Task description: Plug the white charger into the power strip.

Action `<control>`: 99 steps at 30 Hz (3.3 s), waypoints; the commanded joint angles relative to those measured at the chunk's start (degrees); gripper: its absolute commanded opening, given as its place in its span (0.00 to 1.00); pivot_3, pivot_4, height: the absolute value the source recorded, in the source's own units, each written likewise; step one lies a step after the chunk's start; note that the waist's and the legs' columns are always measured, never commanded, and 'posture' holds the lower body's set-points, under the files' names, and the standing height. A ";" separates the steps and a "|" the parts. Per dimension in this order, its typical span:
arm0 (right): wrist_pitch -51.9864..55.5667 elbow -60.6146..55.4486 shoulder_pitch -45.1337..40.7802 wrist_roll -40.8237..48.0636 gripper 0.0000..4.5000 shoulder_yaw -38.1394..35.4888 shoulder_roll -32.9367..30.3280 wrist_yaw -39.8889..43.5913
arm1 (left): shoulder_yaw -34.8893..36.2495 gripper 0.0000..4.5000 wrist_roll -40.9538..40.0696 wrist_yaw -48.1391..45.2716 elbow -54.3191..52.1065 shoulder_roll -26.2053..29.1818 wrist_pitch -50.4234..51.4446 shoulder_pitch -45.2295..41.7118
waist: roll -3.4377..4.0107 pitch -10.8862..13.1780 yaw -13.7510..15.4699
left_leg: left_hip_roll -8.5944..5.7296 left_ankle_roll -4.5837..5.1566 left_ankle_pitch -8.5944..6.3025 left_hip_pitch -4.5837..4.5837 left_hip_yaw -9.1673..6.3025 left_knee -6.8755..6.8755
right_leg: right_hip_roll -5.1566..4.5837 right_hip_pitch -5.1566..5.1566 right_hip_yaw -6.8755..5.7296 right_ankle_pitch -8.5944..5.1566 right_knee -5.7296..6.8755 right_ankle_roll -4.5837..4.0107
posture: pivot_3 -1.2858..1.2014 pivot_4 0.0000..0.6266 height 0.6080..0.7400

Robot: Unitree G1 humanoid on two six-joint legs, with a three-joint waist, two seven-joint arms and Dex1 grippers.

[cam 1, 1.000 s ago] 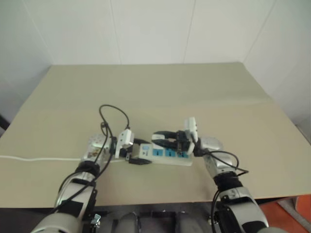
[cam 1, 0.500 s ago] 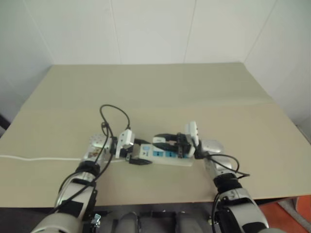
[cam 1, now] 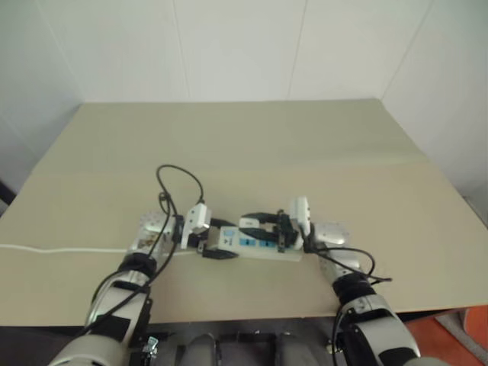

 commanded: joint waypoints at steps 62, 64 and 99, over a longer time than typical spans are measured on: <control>7.01 -27.08 14.71 6.36 1.00 -8.52 -12.34 -7.86 | -0.92 1.00 -28.87 -2.38 -28.64 21.86 24.52 9.88 | -0.28 0.13 -0.09 | 0.07 0.00 -0.02 0.13 -0.32 -0.44 | -0.05 -0.04 0.14 -0.03 -0.23 -0.01 | 0.52 0.24 1.00; 11.87 -34.42 19.69 9.14 1.00 -13.68 -18.77 -8.72 | -2.58 1.00 -27.27 -2.38 -27.43 29.72 21.94 11.97 | -0.23 0.31 -0.04 | 0.08 0.00 -0.02 0.12 -0.31 -0.46 | -0.03 -0.07 0.13 -0.03 -0.24 -0.01 | 0.52 0.24 1.00; 28.34 -49.13 44.15 3.60 1.00 -38.59 -51.15 -2.81 | 2.80 1.00 -24.42 -2.38 -31.46 39.52 24.25 15.18 | -0.34 0.67 0.26 | 0.10 0.01 -0.03 -0.16 0.23 -0.47 | -0.03 -0.19 0.06 -0.12 -0.41 -0.05 | 0.52 0.24 1.00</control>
